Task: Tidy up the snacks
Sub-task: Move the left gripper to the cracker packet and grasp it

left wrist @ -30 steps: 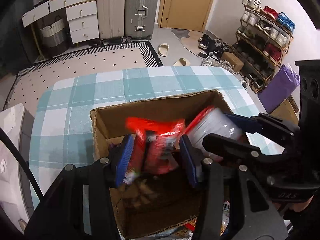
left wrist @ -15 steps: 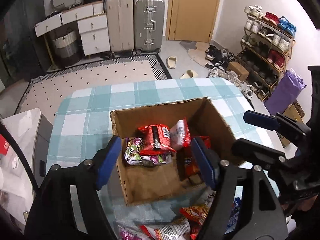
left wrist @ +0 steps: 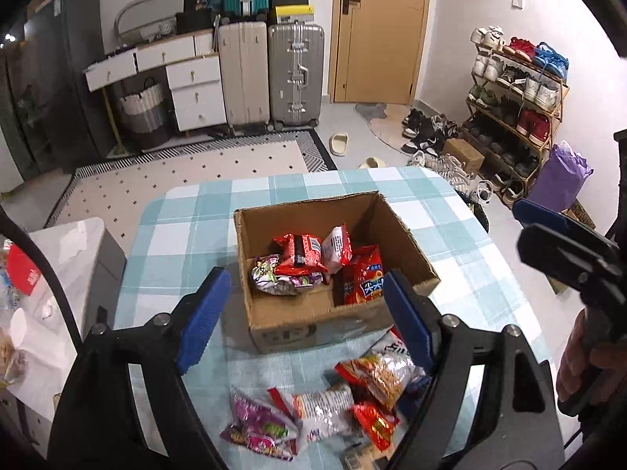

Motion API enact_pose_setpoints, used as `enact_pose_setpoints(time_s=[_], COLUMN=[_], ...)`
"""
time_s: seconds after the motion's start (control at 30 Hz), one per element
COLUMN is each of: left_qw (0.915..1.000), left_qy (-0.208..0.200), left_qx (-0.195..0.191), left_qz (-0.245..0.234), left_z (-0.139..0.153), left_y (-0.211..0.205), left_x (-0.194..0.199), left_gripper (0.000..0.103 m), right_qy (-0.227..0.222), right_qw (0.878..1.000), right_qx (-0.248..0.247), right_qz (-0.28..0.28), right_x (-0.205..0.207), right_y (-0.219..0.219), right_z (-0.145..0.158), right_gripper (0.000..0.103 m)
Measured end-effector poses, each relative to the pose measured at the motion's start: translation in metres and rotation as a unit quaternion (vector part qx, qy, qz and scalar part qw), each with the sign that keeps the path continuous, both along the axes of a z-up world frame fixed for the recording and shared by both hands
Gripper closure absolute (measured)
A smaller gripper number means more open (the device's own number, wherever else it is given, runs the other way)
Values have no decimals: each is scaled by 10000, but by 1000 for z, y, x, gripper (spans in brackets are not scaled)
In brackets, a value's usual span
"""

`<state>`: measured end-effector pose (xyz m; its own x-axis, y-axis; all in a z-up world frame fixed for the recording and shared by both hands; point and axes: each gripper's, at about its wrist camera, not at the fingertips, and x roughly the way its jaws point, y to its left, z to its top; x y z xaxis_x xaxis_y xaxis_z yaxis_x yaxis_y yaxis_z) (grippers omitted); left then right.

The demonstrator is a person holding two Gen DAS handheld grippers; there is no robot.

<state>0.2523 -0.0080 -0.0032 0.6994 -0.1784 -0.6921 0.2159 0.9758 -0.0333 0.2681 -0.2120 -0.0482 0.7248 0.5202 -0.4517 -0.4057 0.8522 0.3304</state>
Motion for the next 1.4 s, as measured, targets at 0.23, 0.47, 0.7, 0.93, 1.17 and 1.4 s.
enact_pose_setpoints(time_s=[0.23,0.47,0.7,0.93,1.17,1.4], left_qw=[9995,9977,9952,9966,9989,9973], left_qy=[-325,-623,-901,-732,65,525], left_qx=[18,-262,-378,-377,-456,-506], left_qz=[-36,-63,-4,44,8,-94], left_z=[17,22,6,-39,-106,-157], left_y=[0,3,5,11,16,6], left_x=[-63,-119,-170,-192,-189,-178], left_gripper=[23,22,13,1,1,1], right_qy=[-355,-728,-793,-507,-284,-354], right_qw=[9991,9966,9955,9960,9964,9951], right_qx=[196,176,80,-21,-61,-333], right_qz=[-93,-341,-521,-737,-793,-859], right_x=[-57,-113,-157,-169,-176,-185], right_y=[-5,-3,-3,-12,-13,-5], right_z=[3,-9,-30,-61,-96,-121], right_gripper=[3,1,1,1,1,1])
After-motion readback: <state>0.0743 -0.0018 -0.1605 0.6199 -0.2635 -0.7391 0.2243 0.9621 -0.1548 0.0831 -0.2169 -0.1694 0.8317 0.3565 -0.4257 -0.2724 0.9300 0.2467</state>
